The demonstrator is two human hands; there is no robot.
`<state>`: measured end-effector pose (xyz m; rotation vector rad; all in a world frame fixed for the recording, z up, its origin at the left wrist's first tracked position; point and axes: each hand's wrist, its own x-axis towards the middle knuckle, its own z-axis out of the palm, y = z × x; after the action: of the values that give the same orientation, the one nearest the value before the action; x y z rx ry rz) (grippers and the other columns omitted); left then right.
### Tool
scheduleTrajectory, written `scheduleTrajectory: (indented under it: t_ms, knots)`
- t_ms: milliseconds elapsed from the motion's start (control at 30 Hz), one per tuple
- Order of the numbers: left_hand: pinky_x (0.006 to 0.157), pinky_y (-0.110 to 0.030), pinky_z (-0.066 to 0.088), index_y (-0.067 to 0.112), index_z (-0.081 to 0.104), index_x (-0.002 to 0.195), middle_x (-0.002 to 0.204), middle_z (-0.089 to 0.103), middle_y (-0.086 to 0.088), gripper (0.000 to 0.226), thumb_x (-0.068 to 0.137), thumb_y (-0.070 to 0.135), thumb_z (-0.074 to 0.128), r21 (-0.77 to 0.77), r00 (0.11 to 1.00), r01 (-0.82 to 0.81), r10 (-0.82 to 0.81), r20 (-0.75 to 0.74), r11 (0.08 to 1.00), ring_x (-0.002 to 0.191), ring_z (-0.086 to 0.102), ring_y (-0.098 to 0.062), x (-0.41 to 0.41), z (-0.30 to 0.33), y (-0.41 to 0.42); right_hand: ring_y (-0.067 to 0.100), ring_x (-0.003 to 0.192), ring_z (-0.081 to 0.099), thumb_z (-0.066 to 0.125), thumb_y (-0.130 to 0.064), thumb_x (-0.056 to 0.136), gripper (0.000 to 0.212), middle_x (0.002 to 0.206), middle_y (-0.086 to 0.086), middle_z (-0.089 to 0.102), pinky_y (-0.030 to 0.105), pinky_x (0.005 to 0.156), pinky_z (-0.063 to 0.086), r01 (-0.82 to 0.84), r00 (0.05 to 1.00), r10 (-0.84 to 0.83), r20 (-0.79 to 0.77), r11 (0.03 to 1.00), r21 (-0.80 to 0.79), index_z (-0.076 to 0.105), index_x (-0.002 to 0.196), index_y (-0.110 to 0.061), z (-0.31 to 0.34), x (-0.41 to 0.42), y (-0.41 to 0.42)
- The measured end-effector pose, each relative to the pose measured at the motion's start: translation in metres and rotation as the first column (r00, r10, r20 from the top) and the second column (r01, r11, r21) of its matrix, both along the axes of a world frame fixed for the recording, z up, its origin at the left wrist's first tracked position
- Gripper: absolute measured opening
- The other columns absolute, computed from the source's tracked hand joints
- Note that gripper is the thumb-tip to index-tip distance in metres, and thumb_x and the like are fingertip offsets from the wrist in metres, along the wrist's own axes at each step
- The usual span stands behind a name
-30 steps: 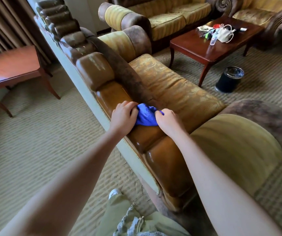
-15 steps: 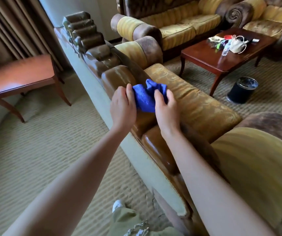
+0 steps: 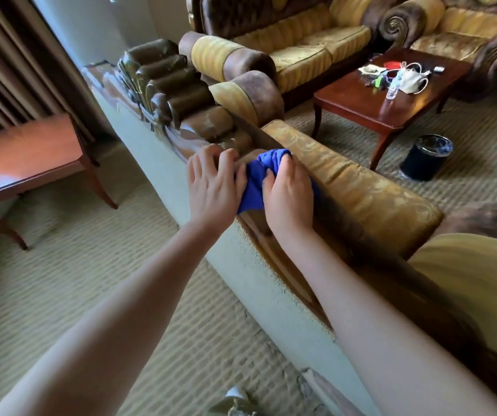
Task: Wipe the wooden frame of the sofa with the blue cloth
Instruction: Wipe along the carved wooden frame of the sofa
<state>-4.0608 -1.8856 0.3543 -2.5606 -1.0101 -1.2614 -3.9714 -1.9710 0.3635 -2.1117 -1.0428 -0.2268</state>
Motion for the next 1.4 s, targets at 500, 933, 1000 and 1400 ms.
scheduleTrajectory:
  t_ms: [500, 933, 1000, 1400]
  knots:
    - [0.090, -0.043, 0.041, 0.008, 0.048, 0.100, 0.104, 0.054, -0.020, 0.018, 0.088, 0.022, 0.050, -0.107, 0.988, -0.122, 0.131, 0.079, 0.987, 0.099, 0.051, -0.036, 0.011, 0.021, 0.033, 0.029, 0.115, 0.050, 0.041, -0.015, 0.096, 0.029, 0.124, 0.013, 0.055, 0.032, 0.090, 0.036, -0.167, 0.982, 0.153, -0.110, 0.977, -0.133, 0.053, 0.121, -0.004, 0.041, 0.019, 0.057]
    - [0.071, -0.044, 0.049, 0.017, 0.048, 0.071, 0.075, 0.054, -0.003, 0.023, 0.093, 0.021, 0.046, -0.855, 0.660, 0.386, 0.544, 0.518, 0.346, 0.072, 0.048, -0.019, 0.006, -0.055, -0.071, 0.029, 0.121, 0.052, 0.056, -0.013, 0.091, 0.028, 0.130, 0.016, 0.055, 0.038, 0.102, 0.042, -0.331, 0.925, 0.296, 0.240, 0.936, 0.123, 0.061, 0.116, 0.000, -0.056, -0.023, -0.064]
    - [0.069, -0.040, 0.038, 0.013, 0.051, 0.074, 0.078, 0.049, -0.005, 0.023, 0.094, 0.018, 0.040, -0.773, 0.597, 0.532, 0.494, 0.632, 0.346, 0.074, 0.041, -0.018, 0.003, -0.048, -0.087, 0.029, 0.122, 0.051, 0.053, -0.019, 0.093, 0.032, 0.133, 0.016, 0.053, 0.037, 0.103, 0.041, -0.342, 0.931, 0.318, 0.176, 0.932, 0.123, 0.059, 0.119, 0.000, -0.054, -0.022, -0.067]
    - [0.101, -0.027, 0.040, 0.027, 0.049, 0.111, 0.112, 0.056, 0.004, 0.022, 0.099, 0.028, 0.030, -0.628, 0.642, 0.579, 0.185, 0.744, 0.520, 0.107, 0.052, -0.006, 0.016, -0.016, -0.070, 0.031, 0.131, 0.041, 0.049, -0.034, 0.090, 0.051, 0.139, 0.019, 0.046, 0.044, 0.108, 0.035, -0.283, 0.958, 0.285, -0.034, 0.958, 0.052, 0.048, 0.126, 0.002, -0.004, -0.001, -0.017]
